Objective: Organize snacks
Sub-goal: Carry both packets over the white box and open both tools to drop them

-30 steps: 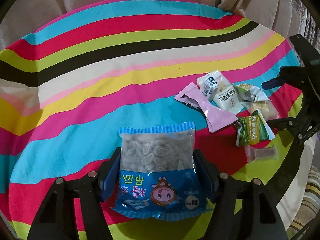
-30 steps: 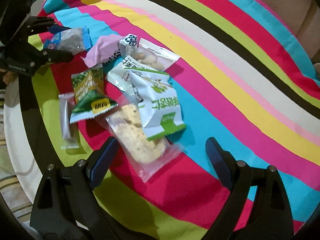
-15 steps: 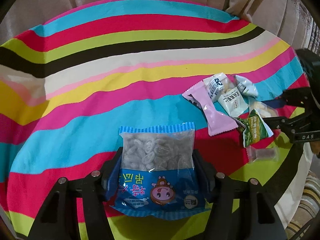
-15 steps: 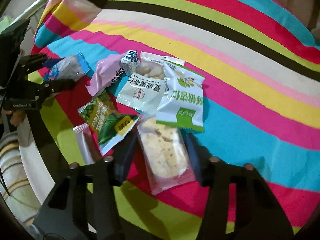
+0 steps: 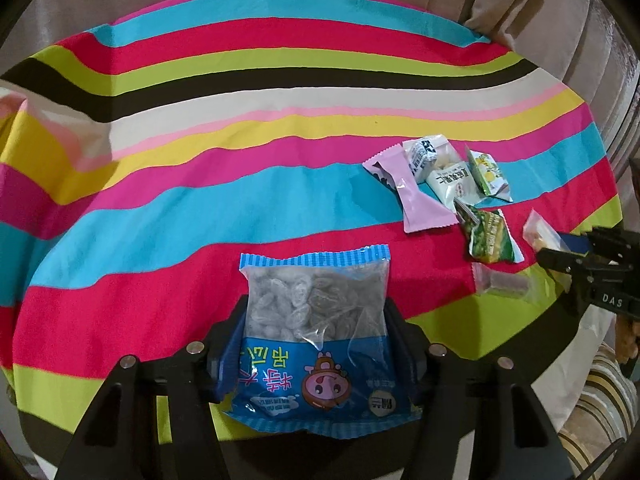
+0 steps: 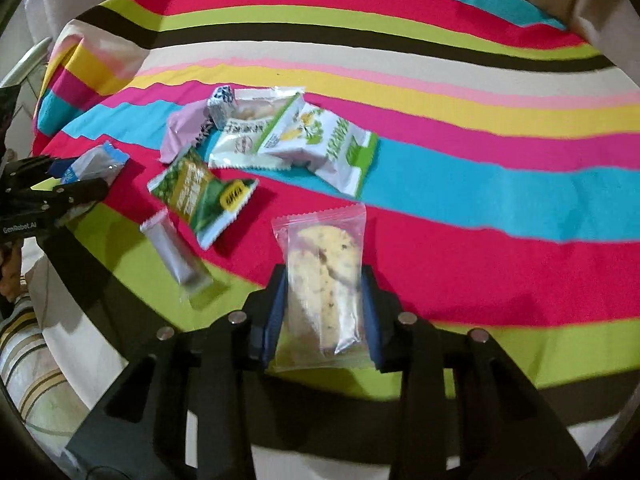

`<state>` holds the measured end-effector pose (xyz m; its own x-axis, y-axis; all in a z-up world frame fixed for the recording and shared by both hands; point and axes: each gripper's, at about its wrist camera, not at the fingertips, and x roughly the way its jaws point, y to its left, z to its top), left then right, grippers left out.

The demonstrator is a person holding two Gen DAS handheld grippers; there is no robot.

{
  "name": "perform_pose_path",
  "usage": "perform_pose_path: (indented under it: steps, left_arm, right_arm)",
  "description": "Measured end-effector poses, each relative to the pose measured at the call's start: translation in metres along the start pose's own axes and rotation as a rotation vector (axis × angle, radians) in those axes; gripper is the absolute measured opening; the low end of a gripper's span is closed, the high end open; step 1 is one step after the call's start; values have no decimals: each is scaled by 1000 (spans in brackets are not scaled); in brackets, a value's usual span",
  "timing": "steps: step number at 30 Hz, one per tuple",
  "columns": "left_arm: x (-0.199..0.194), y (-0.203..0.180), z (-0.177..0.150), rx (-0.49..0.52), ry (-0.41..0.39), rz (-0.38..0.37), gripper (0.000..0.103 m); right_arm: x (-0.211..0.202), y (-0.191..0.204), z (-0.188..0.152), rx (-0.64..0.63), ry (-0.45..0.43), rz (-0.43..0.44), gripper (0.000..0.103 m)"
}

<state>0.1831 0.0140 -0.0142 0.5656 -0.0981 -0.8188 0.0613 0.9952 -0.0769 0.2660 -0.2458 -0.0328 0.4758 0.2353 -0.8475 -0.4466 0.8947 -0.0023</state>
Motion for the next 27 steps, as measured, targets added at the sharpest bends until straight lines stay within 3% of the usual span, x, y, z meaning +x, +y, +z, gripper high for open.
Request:
perform_pose_path:
  steps: [12, 27]
  left_arm:
    - [-37, -19, -14, -13, -41, -23, 62]
    - [-57, -89, -21, 100, -47, -90, 62]
  right_arm:
    - [-34, -10, -32, 69, -15, -34, 39]
    - [-81, -36, -88, 172, -24, -122, 39]
